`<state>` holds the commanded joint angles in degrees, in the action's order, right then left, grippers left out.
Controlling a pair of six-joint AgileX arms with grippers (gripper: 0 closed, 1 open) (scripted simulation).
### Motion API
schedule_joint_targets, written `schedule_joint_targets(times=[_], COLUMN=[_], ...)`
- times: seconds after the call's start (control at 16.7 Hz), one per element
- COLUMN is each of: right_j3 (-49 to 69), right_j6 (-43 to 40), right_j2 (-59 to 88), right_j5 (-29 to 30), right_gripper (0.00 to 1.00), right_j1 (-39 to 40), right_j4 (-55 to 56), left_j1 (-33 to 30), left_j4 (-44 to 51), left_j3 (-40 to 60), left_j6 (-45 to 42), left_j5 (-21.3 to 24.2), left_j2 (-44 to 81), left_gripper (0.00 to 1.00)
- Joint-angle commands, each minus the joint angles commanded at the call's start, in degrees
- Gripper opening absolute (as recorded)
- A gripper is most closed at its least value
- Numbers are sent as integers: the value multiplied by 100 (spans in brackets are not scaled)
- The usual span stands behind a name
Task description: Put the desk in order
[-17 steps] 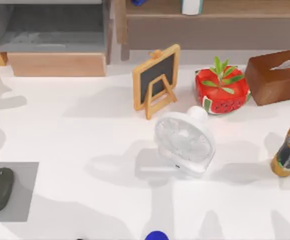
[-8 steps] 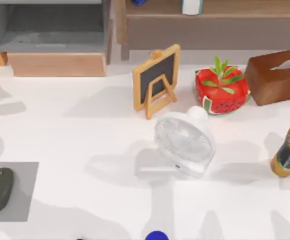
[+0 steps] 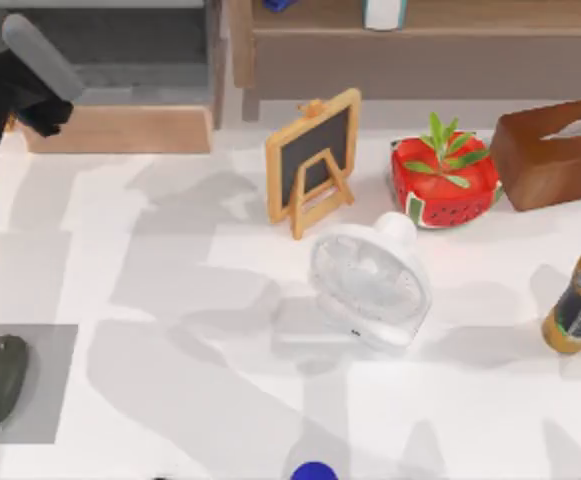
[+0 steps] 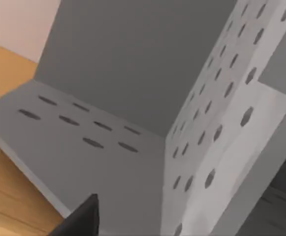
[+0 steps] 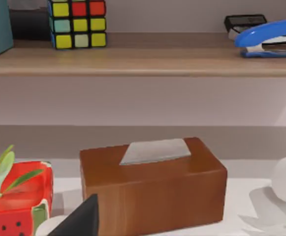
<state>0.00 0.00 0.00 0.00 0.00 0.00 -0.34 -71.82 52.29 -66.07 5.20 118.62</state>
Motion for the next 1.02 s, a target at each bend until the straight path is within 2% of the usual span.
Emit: schedule_joint_targets(times=[0.24,0.48,0.78,1.02], right_j3=[0,0,0,0], right_j6=[0,0,0,0], right_j2=[0,0,0,0], right_j5=[0,0,0,0], right_gripper=[100,100,100,100], right_j1=[0,0,0,0], right_j4=[0,0,0,0], left_j1=[-1865,-3262,-4131,-4347], left_j4=[195,820,2178,3259], left_j3=[23,1016,3123,4563], left_j6=[1864,3604,5282,6170], left_j5=[-1526,-2918,-4145,-4634], left_j2=[-238,-96,700,1406], left_gripper=[100,100,100,100])
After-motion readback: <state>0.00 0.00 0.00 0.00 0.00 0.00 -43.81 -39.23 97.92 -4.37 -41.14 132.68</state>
